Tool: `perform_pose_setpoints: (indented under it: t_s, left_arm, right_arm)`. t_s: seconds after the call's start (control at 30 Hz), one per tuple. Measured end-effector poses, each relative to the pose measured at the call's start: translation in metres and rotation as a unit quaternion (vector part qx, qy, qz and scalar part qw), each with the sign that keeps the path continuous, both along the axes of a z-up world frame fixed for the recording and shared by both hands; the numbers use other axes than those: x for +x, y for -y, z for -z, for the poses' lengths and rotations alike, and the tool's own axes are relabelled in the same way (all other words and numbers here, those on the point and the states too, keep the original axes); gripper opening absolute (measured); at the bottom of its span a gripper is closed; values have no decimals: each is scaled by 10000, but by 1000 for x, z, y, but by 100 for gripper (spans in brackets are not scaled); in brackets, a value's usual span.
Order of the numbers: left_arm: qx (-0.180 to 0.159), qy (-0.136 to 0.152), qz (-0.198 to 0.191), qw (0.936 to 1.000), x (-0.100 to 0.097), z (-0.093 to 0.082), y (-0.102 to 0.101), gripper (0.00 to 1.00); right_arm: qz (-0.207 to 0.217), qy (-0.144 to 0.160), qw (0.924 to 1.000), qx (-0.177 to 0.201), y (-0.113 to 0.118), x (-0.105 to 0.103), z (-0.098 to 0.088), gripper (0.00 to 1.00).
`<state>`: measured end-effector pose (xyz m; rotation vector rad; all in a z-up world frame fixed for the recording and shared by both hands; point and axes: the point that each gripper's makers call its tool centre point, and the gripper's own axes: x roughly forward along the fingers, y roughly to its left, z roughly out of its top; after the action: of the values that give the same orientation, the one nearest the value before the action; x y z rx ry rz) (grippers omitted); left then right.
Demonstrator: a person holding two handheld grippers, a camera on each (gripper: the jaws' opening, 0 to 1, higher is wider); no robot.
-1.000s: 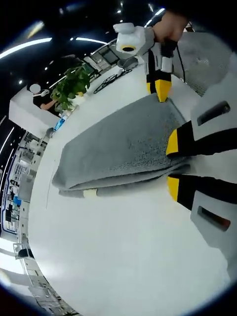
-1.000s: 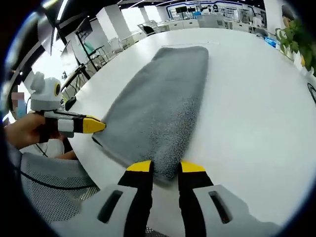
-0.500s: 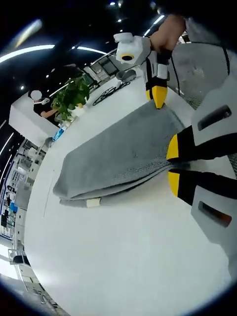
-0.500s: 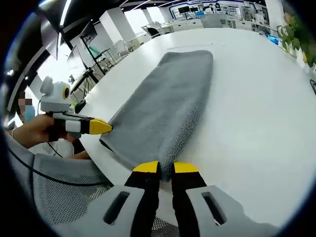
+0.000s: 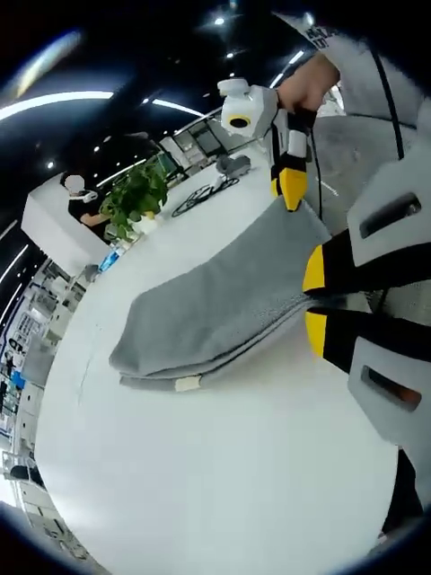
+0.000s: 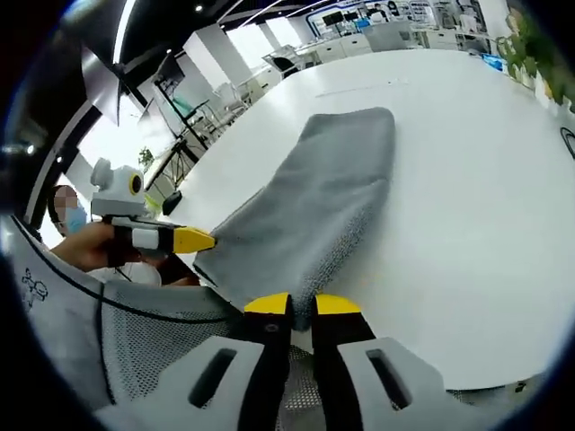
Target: Fold the towel on the table until its edges align and the towel forms a compact rectangular stack.
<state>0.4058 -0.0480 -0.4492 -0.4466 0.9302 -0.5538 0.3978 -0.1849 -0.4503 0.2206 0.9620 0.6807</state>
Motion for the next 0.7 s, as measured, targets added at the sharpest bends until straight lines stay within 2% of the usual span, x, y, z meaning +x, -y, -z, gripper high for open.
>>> perform_pose_setpoints:
  t_s: [0.13,0.23,0.37,0.47,0.53,0.6,0.7]
  left_arm:
    - [-114,21,22,9999,-12,-14,5,5]
    - [-263,52,-142,9995,-15,-23,7,5]
    - [-352,95,-226,9991,-18,-30,4,5]
    - [-596,73,-394,9974,-22,-41,5,5]
    - [-804,164,-603,9948,-20,-46,1,5]
    - [-1034,112,-828,9911,-20,-51,-2,5]
    - [-1097,168,-877,9899,-19,-55,-2,5]
  right_arm:
    - [92,-13,9998,154,-1,-11,-11,5]
    - [99,0,9998,187,0,-18,-13,5]
    - [272,-85,9986,453,1,-24,-23,5]
    - [372,-47,9978,555,3,-29,-38,5]
    - [470,-37,9967,667,4,-29,-45,5]
    - [584,-11,9953,767,6,-27,-53,5]
    - [696,39,9936,891,7,-19,-60,5]
